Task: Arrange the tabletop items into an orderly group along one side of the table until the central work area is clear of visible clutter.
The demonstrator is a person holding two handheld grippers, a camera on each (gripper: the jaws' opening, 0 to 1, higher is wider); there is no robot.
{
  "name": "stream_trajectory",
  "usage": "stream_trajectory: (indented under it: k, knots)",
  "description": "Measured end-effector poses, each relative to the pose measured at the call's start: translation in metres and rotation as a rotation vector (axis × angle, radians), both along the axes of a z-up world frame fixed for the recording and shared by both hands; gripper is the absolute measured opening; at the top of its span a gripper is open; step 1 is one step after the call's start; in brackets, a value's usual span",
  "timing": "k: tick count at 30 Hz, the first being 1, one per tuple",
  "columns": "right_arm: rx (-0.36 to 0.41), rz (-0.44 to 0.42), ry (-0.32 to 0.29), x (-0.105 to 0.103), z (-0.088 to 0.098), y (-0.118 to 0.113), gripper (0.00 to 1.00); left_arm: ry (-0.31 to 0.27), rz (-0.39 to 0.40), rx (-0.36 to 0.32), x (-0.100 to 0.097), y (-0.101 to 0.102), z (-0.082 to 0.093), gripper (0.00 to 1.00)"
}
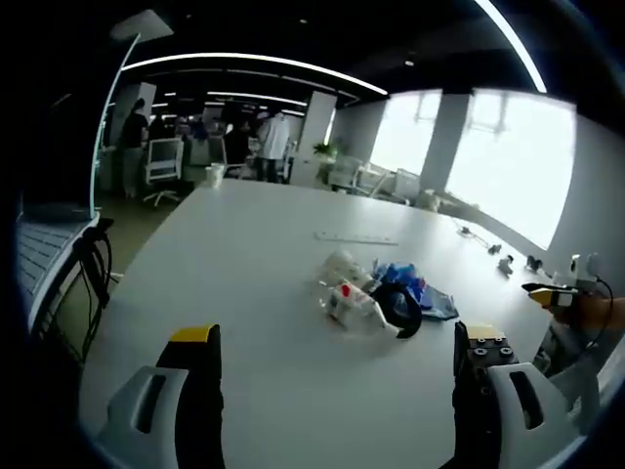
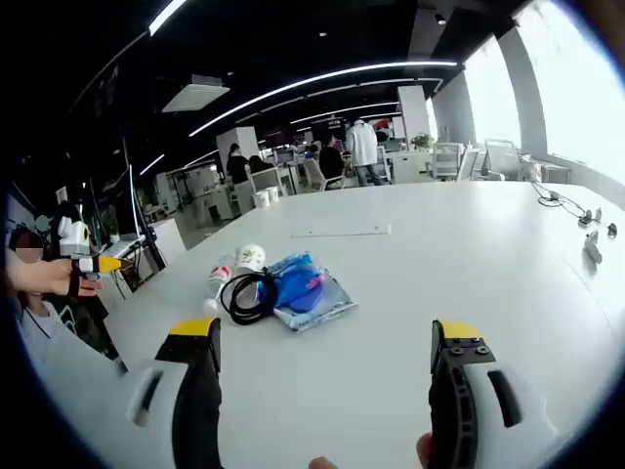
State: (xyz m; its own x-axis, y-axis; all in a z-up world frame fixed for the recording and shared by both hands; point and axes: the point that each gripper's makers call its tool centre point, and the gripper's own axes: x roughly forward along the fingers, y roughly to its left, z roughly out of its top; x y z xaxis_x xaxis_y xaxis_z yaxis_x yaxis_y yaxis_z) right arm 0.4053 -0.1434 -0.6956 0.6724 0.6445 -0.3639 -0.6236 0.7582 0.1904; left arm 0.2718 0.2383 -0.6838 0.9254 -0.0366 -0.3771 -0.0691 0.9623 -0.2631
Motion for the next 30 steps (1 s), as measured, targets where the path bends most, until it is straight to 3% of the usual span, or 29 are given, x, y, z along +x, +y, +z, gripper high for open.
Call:
stream_trajectory:
  k: [30]
  knots:
    - [0.016,-0.011,0.019,-0.0062,-0.0058,0.0014,0.87,0.016,0.001,-0.007,-0.0026,0.0007,-0.0045,0.97]
